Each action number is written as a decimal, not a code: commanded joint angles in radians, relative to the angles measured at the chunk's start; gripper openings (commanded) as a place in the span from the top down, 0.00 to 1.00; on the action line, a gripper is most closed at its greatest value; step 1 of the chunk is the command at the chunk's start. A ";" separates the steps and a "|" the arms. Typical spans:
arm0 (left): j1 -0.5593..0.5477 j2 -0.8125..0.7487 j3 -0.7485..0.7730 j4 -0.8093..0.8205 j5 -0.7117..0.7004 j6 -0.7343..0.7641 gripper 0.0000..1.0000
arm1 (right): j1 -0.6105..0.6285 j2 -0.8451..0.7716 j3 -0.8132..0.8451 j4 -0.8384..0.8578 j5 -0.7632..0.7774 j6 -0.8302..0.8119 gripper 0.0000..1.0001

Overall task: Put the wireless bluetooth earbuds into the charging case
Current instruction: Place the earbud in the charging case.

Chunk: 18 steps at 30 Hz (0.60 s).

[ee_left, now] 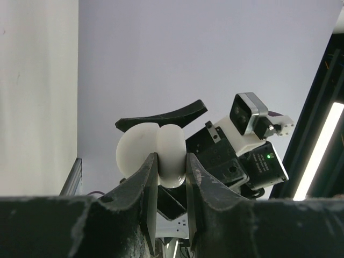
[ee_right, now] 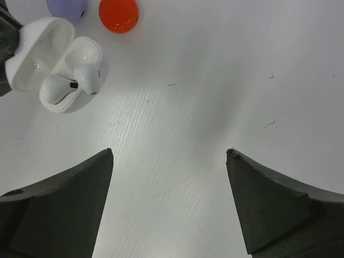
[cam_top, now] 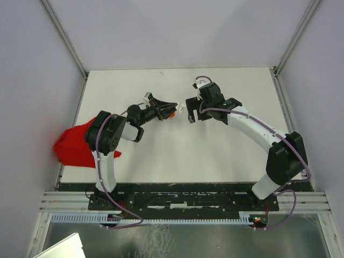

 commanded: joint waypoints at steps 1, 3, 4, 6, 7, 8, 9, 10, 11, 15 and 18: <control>-0.006 -0.049 -0.006 -0.021 -0.019 0.076 0.97 | 0.021 0.034 0.077 -0.011 0.015 -0.012 0.05; -0.007 -0.051 -0.011 -0.031 -0.017 0.083 0.97 | 0.024 0.053 0.092 -0.012 0.022 -0.008 0.05; -0.008 -0.052 -0.013 -0.034 -0.015 0.087 0.97 | 0.024 0.061 0.098 -0.012 0.026 -0.007 0.05; -0.009 -0.056 -0.019 -0.034 -0.014 0.089 0.97 | 0.024 0.078 0.115 -0.015 0.040 -0.006 0.05; -0.009 -0.058 -0.022 -0.033 -0.013 0.088 0.97 | 0.025 0.087 0.126 -0.018 0.047 -0.007 0.05; -0.010 -0.060 -0.025 -0.030 -0.012 0.089 0.97 | 0.025 0.098 0.137 -0.021 0.056 -0.008 0.05; -0.011 -0.062 -0.027 -0.029 -0.010 0.088 0.97 | 0.025 0.108 0.145 -0.021 0.060 -0.009 0.05; -0.012 -0.067 -0.030 -0.029 -0.008 0.088 0.97 | 0.025 0.120 0.152 -0.020 0.061 -0.010 0.05; -0.012 -0.069 -0.031 -0.029 -0.005 0.088 0.97 | 0.025 0.129 0.159 -0.019 0.066 -0.010 0.05; -0.021 -0.088 -0.053 -0.028 -0.004 0.090 0.97 | 0.023 0.174 0.195 0.004 0.100 0.000 0.05; -0.021 -0.095 -0.070 -0.019 -0.005 0.086 0.97 | 0.017 0.194 0.210 0.018 0.135 0.005 0.05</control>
